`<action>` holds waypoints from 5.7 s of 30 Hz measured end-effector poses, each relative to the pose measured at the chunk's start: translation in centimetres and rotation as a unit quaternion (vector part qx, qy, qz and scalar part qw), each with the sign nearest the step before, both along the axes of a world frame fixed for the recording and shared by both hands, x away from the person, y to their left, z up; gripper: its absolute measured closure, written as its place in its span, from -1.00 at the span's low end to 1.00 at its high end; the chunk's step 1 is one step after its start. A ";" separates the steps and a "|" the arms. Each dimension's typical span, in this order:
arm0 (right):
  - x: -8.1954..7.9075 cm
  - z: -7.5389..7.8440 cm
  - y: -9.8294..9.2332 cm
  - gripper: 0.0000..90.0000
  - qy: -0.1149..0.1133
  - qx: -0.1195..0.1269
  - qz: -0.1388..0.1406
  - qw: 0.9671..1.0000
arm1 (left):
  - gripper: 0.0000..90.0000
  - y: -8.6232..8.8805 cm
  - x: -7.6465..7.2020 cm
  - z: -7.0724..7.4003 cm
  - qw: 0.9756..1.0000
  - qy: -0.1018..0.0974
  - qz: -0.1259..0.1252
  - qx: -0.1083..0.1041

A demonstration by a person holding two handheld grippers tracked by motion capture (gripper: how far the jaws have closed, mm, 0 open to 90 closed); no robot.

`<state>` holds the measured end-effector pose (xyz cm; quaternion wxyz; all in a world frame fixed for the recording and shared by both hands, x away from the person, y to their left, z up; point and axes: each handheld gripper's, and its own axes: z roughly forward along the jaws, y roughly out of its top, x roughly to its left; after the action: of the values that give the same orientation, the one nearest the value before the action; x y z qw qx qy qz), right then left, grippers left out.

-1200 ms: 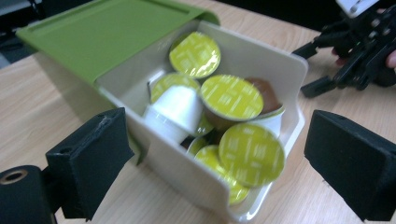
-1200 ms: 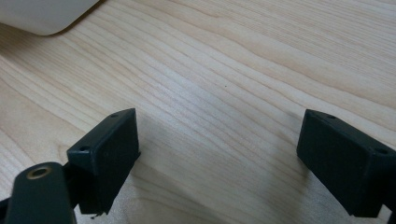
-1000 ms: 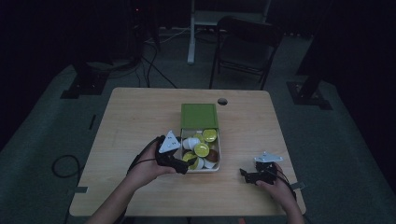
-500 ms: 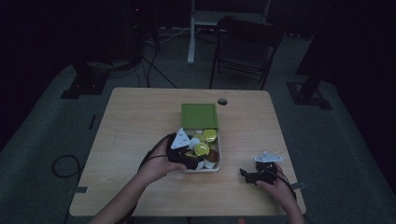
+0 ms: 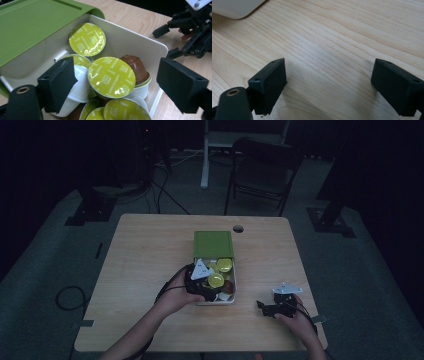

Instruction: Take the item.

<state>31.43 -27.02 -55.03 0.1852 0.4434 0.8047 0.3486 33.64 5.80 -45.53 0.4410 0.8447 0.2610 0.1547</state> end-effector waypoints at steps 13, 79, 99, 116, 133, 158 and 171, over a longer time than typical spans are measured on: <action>0.0 0.0 0.0 -0.72 0.000 0.001 0.000 1.000 | -0.47 -0.7 0.6 -1.0 1.000 0.005 0.006 0.028; 0.0 0.0 0.0 -0.72 0.000 0.000 0.000 1.000 | -0.17 -0.7 0.7 -1.1 0.997 0.018 0.004 0.070; 0.0 0.0 0.0 -0.72 0.000 -0.001 0.000 1.000 | -0.17 0.2 -0.2 2.2 0.999 -0.011 0.001 0.036; 0.0 0.0 0.0 -0.72 0.000 0.000 0.000 1.000 | -0.17 2.0 -0.5 3.5 1.000 -0.011 0.017 0.020; 0.0 0.0 0.0 -0.72 0.000 0.000 0.000 1.000 | -0.17 4.3 -0.9 4.0 0.999 -0.014 0.037 0.018; 0.0 0.0 0.0 -0.72 -0.001 -0.002 0.001 1.000 | -0.17 9.2 -1.9 3.1 0.996 -0.007 0.090 0.014; 0.0 0.0 0.0 -0.72 0.000 -0.001 0.000 1.000 | -0.17 12.0 -2.3 2.0 0.991 0.001 0.131 0.000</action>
<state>31.43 -27.00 -55.03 0.1859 0.4427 0.8053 0.3477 31.38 17.77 -43.55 0.4168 0.8033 0.3696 0.2107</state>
